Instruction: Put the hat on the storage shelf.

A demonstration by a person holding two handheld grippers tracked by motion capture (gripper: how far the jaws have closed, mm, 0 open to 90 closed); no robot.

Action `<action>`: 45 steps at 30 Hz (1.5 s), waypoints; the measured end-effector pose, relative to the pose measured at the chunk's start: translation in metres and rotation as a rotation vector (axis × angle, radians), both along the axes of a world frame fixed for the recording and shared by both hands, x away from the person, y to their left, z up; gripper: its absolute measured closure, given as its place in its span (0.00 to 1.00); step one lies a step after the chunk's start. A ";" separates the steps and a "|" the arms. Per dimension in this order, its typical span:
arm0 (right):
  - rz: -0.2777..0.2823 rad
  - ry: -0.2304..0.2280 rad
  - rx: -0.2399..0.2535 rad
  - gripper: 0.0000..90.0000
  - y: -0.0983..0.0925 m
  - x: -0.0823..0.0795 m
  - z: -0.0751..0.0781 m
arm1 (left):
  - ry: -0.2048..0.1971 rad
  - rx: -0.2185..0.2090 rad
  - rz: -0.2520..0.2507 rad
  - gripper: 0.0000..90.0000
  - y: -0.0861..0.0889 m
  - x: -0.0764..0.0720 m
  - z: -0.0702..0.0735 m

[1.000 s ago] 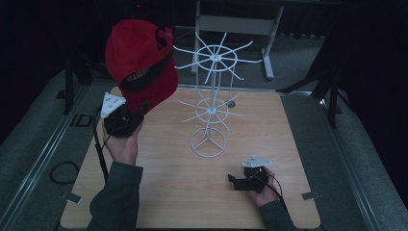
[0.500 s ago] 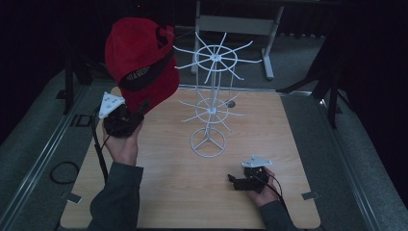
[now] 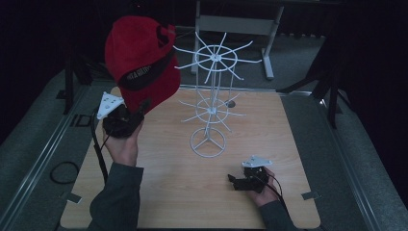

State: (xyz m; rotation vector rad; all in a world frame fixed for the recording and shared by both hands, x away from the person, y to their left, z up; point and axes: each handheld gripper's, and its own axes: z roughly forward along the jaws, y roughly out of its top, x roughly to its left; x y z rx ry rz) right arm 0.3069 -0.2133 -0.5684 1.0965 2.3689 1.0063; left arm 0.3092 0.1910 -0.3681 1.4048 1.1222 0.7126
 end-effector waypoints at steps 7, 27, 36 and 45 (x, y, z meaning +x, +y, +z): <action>0.000 0.000 0.000 0.18 0.000 0.000 0.000 | -0.017 0.011 -0.016 0.95 -0.002 -0.003 0.003; 0.000 0.000 0.000 0.18 0.000 0.000 0.000 | 0.015 0.014 -0.054 0.94 -0.005 -0.008 -0.022; 0.000 0.000 0.000 0.18 0.000 0.000 0.000 | 0.035 0.040 -0.060 0.94 -0.007 -0.010 -0.035; 0.000 0.000 0.000 0.18 0.000 0.000 0.000 | 0.060 0.048 -0.070 0.94 -0.009 -0.013 -0.051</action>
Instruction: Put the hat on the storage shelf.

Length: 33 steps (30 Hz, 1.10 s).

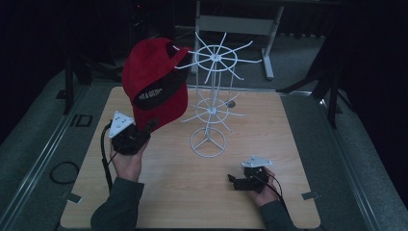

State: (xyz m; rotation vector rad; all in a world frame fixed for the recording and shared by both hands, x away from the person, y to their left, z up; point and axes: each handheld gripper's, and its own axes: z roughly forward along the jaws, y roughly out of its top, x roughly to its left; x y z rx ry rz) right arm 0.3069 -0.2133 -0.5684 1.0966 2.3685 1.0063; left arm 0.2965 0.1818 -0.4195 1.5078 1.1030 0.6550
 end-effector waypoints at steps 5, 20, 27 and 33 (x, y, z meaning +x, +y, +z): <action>0.000 0.000 0.000 0.18 0.000 0.000 0.000 | 0.017 0.010 -0.004 0.94 -0.002 -0.002 -0.007; 0.000 -0.002 0.001 0.18 0.000 0.000 0.000 | 0.058 0.034 -0.054 0.93 -0.010 -0.007 -0.034; 0.000 -0.002 0.000 0.18 0.000 0.000 0.000 | 0.046 0.059 -0.068 0.92 -0.012 -0.010 -0.036; -0.002 -0.002 0.001 0.18 0.000 0.000 0.000 | 0.059 0.077 -0.081 0.83 -0.011 -0.012 -0.043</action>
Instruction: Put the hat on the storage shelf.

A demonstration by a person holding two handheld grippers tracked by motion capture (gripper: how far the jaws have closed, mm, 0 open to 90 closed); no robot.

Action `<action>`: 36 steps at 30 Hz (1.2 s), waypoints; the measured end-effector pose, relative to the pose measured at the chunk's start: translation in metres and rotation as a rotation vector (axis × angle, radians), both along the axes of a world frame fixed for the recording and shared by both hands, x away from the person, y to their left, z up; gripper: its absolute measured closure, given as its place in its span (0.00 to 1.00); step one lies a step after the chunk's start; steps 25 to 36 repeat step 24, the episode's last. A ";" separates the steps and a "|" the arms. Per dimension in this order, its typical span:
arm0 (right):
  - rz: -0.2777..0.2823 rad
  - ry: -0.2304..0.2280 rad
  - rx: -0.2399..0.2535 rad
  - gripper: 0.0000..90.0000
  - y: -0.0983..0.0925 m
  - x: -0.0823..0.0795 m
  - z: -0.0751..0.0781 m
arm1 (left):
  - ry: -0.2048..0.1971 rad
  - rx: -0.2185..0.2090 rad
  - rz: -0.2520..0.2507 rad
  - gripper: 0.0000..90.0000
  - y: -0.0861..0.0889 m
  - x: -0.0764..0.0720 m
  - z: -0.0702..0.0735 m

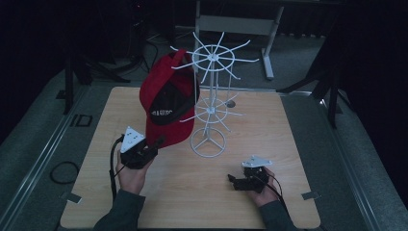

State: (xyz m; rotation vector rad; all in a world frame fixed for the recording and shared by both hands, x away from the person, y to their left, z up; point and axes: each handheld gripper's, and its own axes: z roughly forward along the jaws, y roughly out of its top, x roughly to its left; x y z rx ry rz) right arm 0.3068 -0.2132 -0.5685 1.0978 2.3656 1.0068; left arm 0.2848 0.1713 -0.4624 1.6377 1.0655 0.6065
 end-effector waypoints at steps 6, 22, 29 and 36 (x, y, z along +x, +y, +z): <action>0.002 0.001 -0.001 0.18 0.000 0.000 0.000 | 0.020 -0.038 0.028 0.64 0.006 -0.002 -0.008; 0.002 0.001 -0.002 0.18 0.000 0.000 0.000 | 0.092 -0.068 0.066 0.50 0.025 0.004 -0.029; 0.002 0.001 -0.002 0.18 0.000 0.000 0.000 | 0.096 -0.061 0.065 0.50 0.025 0.005 -0.030; 0.002 0.001 -0.002 0.18 0.000 0.000 0.000 | 0.096 -0.061 0.065 0.50 0.025 0.005 -0.030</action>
